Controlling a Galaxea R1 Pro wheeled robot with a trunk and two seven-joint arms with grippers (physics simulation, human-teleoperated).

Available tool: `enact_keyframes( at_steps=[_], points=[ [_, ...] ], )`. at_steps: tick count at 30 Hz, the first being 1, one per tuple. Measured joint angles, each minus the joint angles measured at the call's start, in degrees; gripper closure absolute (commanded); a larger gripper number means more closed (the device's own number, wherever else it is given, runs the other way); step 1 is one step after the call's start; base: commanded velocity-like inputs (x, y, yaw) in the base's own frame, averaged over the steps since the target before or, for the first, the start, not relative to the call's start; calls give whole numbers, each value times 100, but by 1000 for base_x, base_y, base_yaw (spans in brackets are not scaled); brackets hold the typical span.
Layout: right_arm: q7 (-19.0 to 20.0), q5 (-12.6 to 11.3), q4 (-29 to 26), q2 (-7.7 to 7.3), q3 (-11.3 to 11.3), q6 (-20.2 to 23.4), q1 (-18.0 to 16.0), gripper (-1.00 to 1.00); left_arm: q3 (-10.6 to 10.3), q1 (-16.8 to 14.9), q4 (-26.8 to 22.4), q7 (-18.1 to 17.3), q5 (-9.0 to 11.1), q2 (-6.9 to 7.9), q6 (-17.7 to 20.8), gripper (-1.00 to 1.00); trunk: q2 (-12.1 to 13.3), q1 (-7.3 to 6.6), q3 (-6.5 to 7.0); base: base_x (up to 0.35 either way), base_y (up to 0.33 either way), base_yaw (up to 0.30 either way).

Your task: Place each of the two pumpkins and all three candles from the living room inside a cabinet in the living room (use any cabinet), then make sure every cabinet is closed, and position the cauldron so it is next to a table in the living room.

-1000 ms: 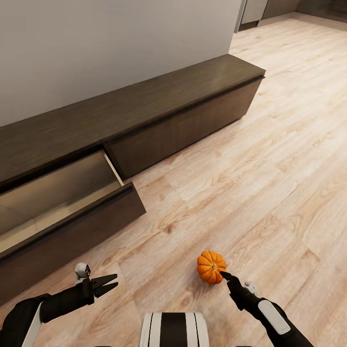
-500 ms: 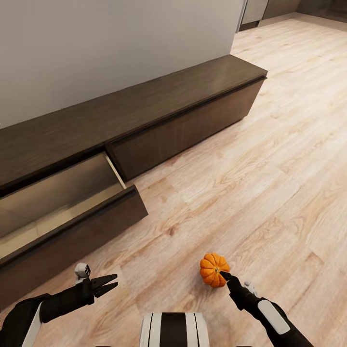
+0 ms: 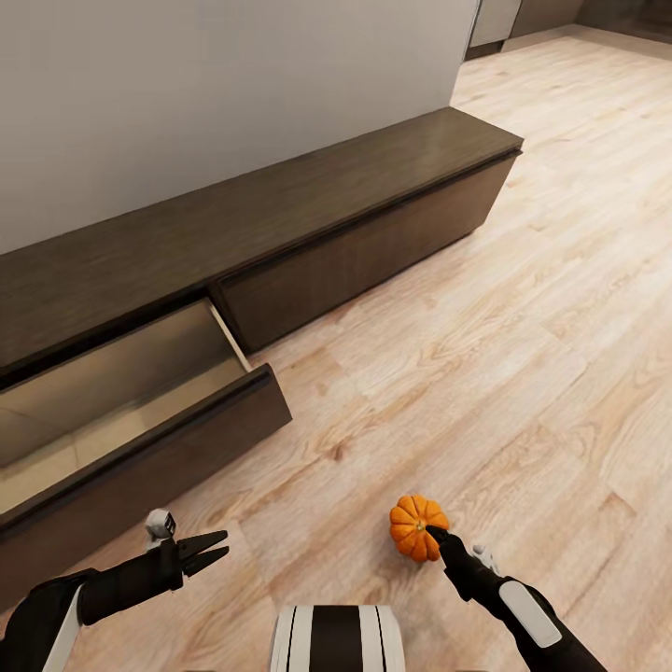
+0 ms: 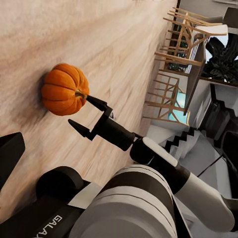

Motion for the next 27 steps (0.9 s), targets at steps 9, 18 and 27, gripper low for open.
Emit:
enact_keyframes(
  at_steps=[9, 18, 27],
  points=[
    [0, 0, 0, 0, 0, 1, -1, -100, -2, 0, 1, 8, 0, -3, -2, -100, 0, 0, 0, 96, 37, 0],
    [0, 0, 0, 0, 0, 5, 0, -100, -9, 0, 0, 16, 6, -3, -8, -100, 0, 0, 0, 68, 4, 0],
    [0, 0, 0, -2, 0, 0, -3, -100, -11, 0, 0, 12, 9, -3, -17, -100, 0, 0, 0, 7, 0, 0]
  ],
)
